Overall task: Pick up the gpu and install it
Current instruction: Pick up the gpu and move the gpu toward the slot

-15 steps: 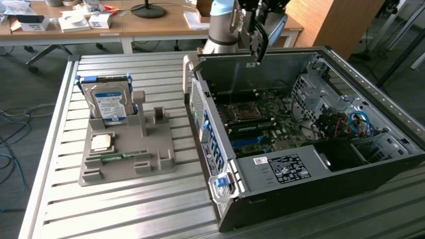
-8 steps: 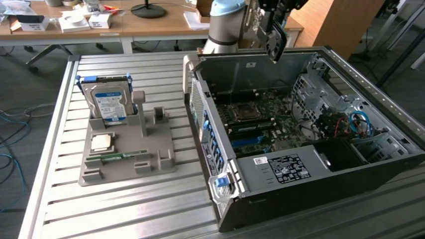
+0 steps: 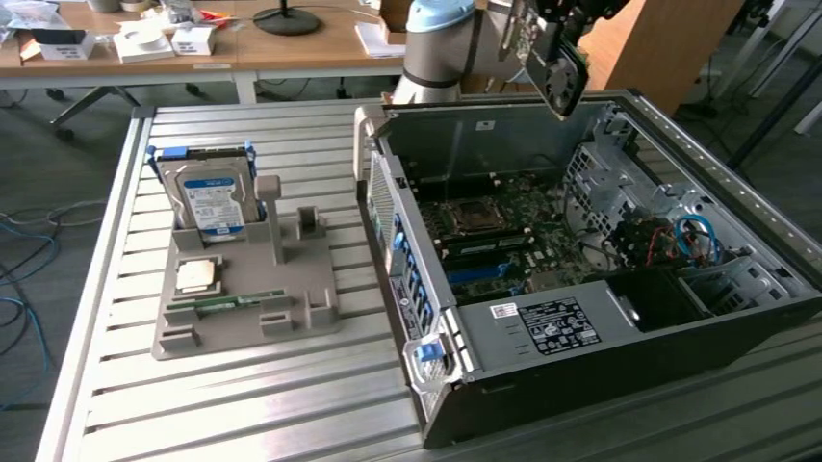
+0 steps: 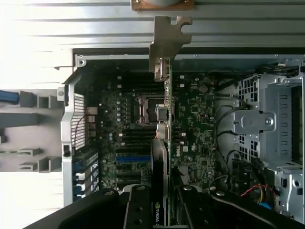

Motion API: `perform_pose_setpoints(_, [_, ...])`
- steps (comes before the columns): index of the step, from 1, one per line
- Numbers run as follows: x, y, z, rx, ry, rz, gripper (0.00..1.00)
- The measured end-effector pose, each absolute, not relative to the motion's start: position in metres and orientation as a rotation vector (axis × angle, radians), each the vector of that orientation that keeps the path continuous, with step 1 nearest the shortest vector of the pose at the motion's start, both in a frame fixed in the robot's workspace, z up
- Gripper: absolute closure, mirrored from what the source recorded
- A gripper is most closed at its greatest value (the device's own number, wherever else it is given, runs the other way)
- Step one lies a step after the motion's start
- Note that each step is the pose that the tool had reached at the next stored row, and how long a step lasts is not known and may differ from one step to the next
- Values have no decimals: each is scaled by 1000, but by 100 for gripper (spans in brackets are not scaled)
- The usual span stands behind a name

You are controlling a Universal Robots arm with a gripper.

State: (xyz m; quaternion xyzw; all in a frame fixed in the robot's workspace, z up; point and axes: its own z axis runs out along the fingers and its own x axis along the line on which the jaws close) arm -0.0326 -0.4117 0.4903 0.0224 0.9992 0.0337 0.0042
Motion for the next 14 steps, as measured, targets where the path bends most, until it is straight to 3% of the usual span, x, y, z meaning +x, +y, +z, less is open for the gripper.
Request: perform_pose_setpoints(14, [3, -412, 490, 70, 3131, 111, 74])
